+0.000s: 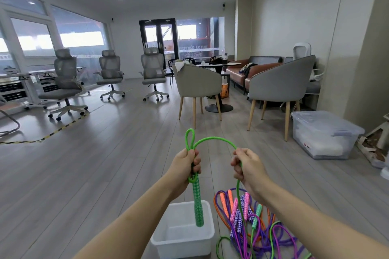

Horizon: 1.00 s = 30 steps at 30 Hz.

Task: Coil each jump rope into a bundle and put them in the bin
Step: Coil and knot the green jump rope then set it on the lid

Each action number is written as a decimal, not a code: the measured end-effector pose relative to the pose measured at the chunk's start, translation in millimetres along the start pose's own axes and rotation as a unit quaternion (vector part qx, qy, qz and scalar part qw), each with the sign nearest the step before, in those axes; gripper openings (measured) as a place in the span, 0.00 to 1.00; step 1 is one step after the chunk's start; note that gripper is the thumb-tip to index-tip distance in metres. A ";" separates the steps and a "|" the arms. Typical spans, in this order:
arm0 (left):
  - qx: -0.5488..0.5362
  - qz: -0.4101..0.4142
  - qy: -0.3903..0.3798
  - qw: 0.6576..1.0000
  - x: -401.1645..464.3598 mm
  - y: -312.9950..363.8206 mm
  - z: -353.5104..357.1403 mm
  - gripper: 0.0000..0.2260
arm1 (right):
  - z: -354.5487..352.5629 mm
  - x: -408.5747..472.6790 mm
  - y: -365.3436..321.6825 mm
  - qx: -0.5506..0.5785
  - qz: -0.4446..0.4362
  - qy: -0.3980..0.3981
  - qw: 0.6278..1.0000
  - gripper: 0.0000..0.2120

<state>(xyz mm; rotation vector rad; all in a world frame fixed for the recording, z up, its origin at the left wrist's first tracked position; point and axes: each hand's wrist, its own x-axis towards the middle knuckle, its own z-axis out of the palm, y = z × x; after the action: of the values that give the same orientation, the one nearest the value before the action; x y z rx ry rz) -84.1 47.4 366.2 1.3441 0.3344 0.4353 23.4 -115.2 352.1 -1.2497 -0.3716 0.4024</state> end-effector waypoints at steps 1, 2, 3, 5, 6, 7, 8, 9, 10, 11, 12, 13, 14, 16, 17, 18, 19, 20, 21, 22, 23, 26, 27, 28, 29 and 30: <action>0.019 0.006 0.000 1.000 -0.3 -1.4 3.0 0.11 | 2.6 -0.7 -0.1 0.009 -0.010 0.021 1.000 0.09; 0.038 0.012 0.001 0.999 -0.6 -3.3 5.7 0.11 | 5.5 -2.5 -0.6 0.005 -0.023 0.039 0.999 0.09; 0.061 0.017 0.003 0.998 -0.7 -5.4 8.0 0.11 | 8.6 -3.7 0.2 -0.010 -0.038 0.054 0.998 0.09; 0.115 0.021 0.010 0.993 -1.2 -9.9 12.4 0.11 | 15.3 -5.6 2.7 -0.054 -0.060 0.068 0.994 0.08; 0.137 0.020 0.013 0.990 -1.1 -12.3 15.0 0.11 | 19.7 -6.8 3.0 -0.073 -0.065 0.067 0.993 0.06; 0.151 0.020 0.013 0.988 -1.4 -14.5 17.9 0.12 | 23.9 -8.0 4.2 -0.083 -0.067 0.064 0.992 0.05; 0.157 0.021 0.011 0.987 -1.3 -16.4 21.3 0.12 | 28.3 -9.1 5.5 -0.084 -0.066 0.060 0.993 0.06; 0.154 0.026 0.009 0.988 -0.9 -17.9 24.2 0.11 | 31.8 -10.2 7.2 -0.079 -0.065 0.055 0.993 0.06; 0.147 0.032 0.009 0.989 0.1 -19.1 26.5 0.11 | 35.3 -12.2 7.9 -0.079 -0.066 0.050 0.993 0.07; 0.135 0.037 0.013 0.990 1.2 -19.8 28.5 0.11 | 38.4 -14.0 8.8 -0.081 -0.070 0.045 0.993 0.07; 0.120 0.039 0.021 0.992 2.4 -20.5 29.9 0.10 | 40.7 -15.5 9.3 -0.082 -0.076 0.042 0.993 0.06; 0.102 0.038 0.029 0.994 3.7 -20.8 30.9 0.10 | 41.8 -16.4 9.8 -0.079 -0.083 0.043 0.992 0.05; 0.084 0.035 0.034 0.995 4.9 -21.2 31.6 0.10 | 42.4 -16.6 10.2 -0.079 -0.091 0.046 0.992 0.03; 0.057 0.025 0.029 0.998 5.8 -22.4 31.7 0.10 | 40.9 -15.4 11.8 -0.089 -0.101 0.048 0.990 0.01; 0.044 0.016 0.020 0.999 5.3 -22.6 31.5 0.11 | 39.7 -15.0 12.0 -0.092 -0.103 0.044 0.989 0.01; 0.029 0.005 0.008 1.000 5.3 -22.4 31.3 0.11 | 38.8 -14.5 11.7 -0.094 -0.105 0.038 0.989 0.02; 0.013 -0.004 -0.005 1.000 5.2 -21.9 30.8 0.11 | 37.6 -14.1 11.3 -0.101 -0.107 0.032 0.989 0.03; -0.002 -0.012 -0.014 1.000 5.6 -21.4 30.5 0.12 | 36.6 -14.3 10.3 -0.108 -0.109 0.025 0.988 0.03; -0.017 -0.019 -0.019 0.999 6.1 -21.0 30.3 0.12 | 35.3 -14.3 9.7 -0.112 -0.109 0.017 0.988 0.04; -0.033 -0.027 -0.018 0.999 6.4 -20.5 30.3 0.12 | 34.2 -13.4 9.6 -0.116 -0.103 0.011 0.988 0.04; -0.049 -0.033 -0.014 0.998 6.1 -19.1 30.4 0.12 | 33.4 -12.8 9.2 -0.123 -0.096 0.004 0.988 0.05; -0.084 -0.041 0.016 0.995 5.3 -15.5 29.8 0.11 | 37.7 -11.7 10.2 -0.145 -0.063 -0.027 0.987 0.06; -0.107 -0.043 0.031 0.993 6.6 -14.8 29.6 0.11 | 40.5 -12.6 10.7 -0.137 -0.045 -0.038 0.989 0.07; -0.143 -0.047 0.050 0.987 9.3 -14.7 28.6 0.10 | 43.0 -14.0 12.1 -0.129 -0.025 -0.049 0.990 0.08; -0.183 -0.047 0.068 0.980 12.8 -14.4 26.6 0.10 | 44.7 -16.8 13.2 -0.128 -0.008 -0.064 0.990 0.08; -0.215 -0.043 0.086 0.972 17.2 -13.9 24.0 0.10 | 44.9 -20.4 13.8 -0.143 0.002 -0.084 0.986 0.08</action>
<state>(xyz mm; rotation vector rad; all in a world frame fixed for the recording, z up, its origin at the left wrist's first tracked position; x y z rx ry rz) -56.1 32.9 357.6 0.8691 0.4126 0.5194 -17.2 -84.2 350.1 -1.5007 -0.5866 0.4719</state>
